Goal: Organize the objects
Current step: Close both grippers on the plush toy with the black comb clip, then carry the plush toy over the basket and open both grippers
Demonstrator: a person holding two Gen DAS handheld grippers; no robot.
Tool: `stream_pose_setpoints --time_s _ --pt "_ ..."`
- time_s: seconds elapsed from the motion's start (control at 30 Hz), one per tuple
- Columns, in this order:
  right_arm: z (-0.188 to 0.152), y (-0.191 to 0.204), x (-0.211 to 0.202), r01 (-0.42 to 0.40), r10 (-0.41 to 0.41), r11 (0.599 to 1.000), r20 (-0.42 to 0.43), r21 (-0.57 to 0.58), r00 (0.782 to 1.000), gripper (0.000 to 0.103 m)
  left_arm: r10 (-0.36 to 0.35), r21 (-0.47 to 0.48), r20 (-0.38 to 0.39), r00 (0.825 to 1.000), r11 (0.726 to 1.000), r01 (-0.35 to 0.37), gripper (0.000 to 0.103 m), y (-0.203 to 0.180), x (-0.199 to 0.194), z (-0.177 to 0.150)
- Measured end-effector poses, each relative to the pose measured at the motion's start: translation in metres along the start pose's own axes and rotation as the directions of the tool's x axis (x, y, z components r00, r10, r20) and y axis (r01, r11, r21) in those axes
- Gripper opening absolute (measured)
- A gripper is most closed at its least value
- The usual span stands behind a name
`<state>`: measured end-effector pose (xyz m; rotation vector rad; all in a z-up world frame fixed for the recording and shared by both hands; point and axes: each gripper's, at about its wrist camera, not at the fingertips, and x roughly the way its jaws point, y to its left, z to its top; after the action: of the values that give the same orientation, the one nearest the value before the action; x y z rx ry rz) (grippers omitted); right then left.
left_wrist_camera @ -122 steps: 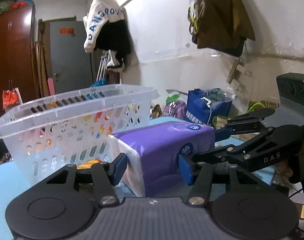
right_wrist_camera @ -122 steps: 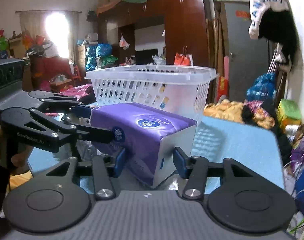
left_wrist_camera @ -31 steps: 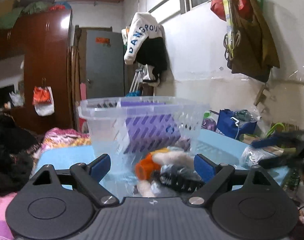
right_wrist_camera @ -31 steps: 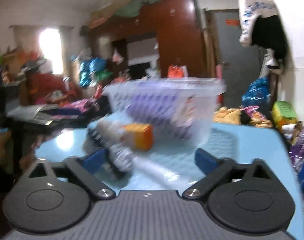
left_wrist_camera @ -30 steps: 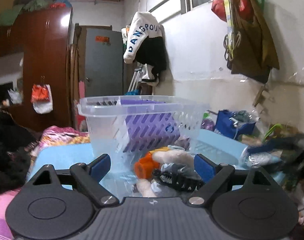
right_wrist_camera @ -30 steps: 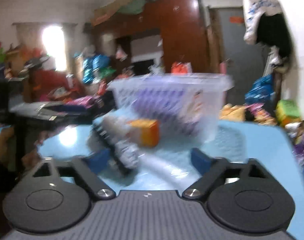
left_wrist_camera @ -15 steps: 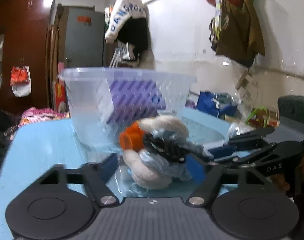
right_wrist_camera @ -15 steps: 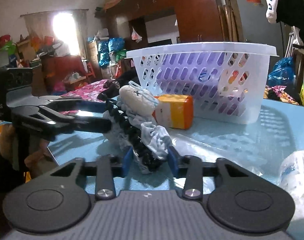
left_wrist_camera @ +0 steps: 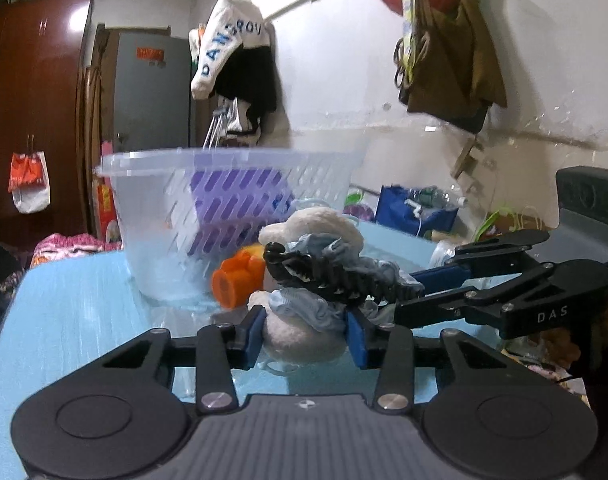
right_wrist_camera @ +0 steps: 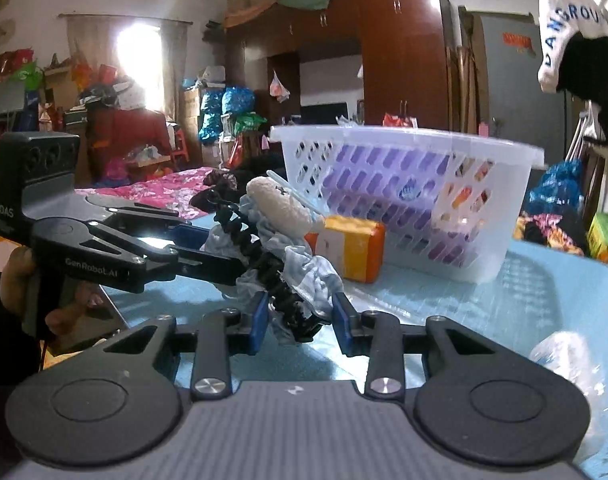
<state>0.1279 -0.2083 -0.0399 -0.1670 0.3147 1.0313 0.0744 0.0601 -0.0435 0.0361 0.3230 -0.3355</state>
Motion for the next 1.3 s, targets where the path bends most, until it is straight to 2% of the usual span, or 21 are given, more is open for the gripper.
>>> stream_pose_setpoints --time_s 0.3,0.5,0.67,0.8,0.97,1.13,1.3 --pt "0.024 -0.010 -0.017 -0.006 0.008 0.999 0.043 -0.037 0.999 0.037 0.012 0.046 0.075 0.997 0.999 -0.015 0.045 -0.018 -0.010 0.025" --pt "0.078 -0.032 -0.030 0.007 0.002 0.996 0.093 -0.093 0.996 0.037 0.045 0.126 0.143 0.989 0.990 -0.063 0.045 -0.035 -0.014 0.083" --pt "0.116 -0.048 -0.024 0.094 -0.076 0.986 0.132 -0.139 0.988 0.037 0.075 0.147 0.161 0.984 0.984 -0.099 0.045 -0.037 0.006 0.139" --pt "0.141 -0.071 0.003 0.153 -0.140 0.979 0.103 -0.135 0.985 0.037 0.120 0.140 0.103 0.987 0.981 -0.134 0.045 -0.033 0.045 0.169" --pt "0.154 -0.093 0.049 0.209 -0.207 0.970 0.025 -0.123 0.978 0.037 0.154 0.088 0.002 0.988 0.984 -0.153 0.045 -0.013 0.099 0.187" --pt "0.161 -0.111 0.085 0.229 -0.235 0.967 -0.042 -0.114 0.971 0.037 0.220 0.105 -0.083 0.972 0.972 -0.211 0.045 0.006 0.137 0.192" --pt "0.169 -0.114 0.109 0.230 -0.242 0.965 -0.092 -0.126 0.966 0.037 0.274 0.114 -0.135 0.952 0.959 -0.260 0.045 0.024 0.152 0.196"
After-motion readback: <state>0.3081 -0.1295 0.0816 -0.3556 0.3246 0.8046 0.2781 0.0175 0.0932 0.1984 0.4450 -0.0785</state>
